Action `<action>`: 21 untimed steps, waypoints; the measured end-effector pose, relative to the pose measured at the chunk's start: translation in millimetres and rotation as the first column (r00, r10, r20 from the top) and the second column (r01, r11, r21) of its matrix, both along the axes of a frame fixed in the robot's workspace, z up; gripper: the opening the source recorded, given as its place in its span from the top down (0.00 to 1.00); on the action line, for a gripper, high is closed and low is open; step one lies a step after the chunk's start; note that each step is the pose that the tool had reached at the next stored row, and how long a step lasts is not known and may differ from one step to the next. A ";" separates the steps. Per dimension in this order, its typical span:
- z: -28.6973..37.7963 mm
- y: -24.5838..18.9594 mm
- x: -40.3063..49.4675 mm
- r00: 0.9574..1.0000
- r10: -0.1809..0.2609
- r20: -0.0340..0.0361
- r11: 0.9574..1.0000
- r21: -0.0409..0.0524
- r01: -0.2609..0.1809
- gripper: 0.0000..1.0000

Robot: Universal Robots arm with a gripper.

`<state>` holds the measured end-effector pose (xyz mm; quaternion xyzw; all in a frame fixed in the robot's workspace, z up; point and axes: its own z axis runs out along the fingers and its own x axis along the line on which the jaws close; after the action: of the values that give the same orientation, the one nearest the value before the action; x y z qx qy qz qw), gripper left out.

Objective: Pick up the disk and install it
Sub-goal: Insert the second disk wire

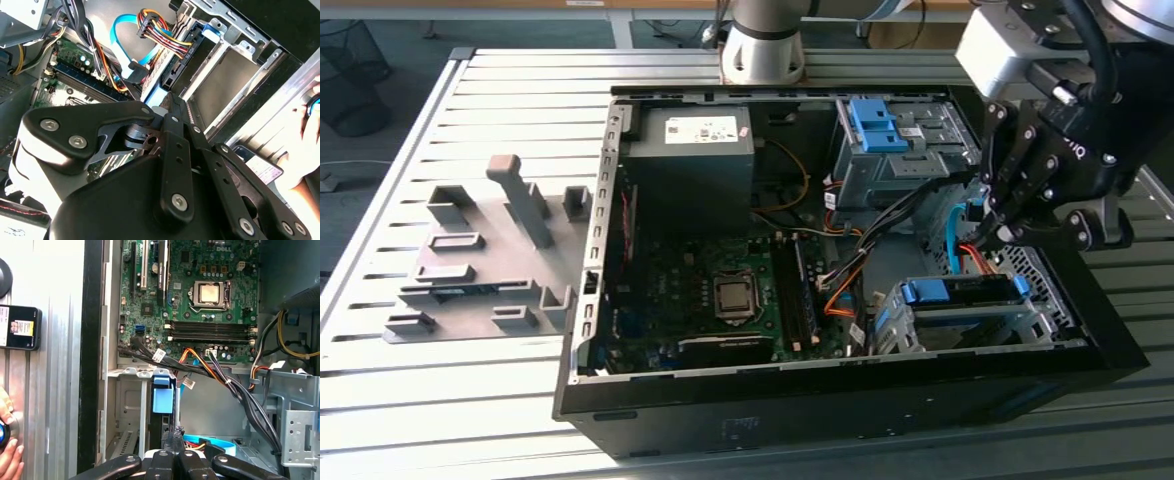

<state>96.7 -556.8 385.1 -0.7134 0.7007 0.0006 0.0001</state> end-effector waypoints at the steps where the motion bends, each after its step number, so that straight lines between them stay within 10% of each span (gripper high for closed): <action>1: 0.6 0.0 0.0 1.000 0.000 0.000 1.000 0.000 0.000 0.89; 21: 5.0 26.4 0.0 1.000 0.000 0.000 1.000 -0.011 0.000 0.89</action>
<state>96.7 -530.4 390.1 -0.7134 0.7007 -0.0033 -0.0040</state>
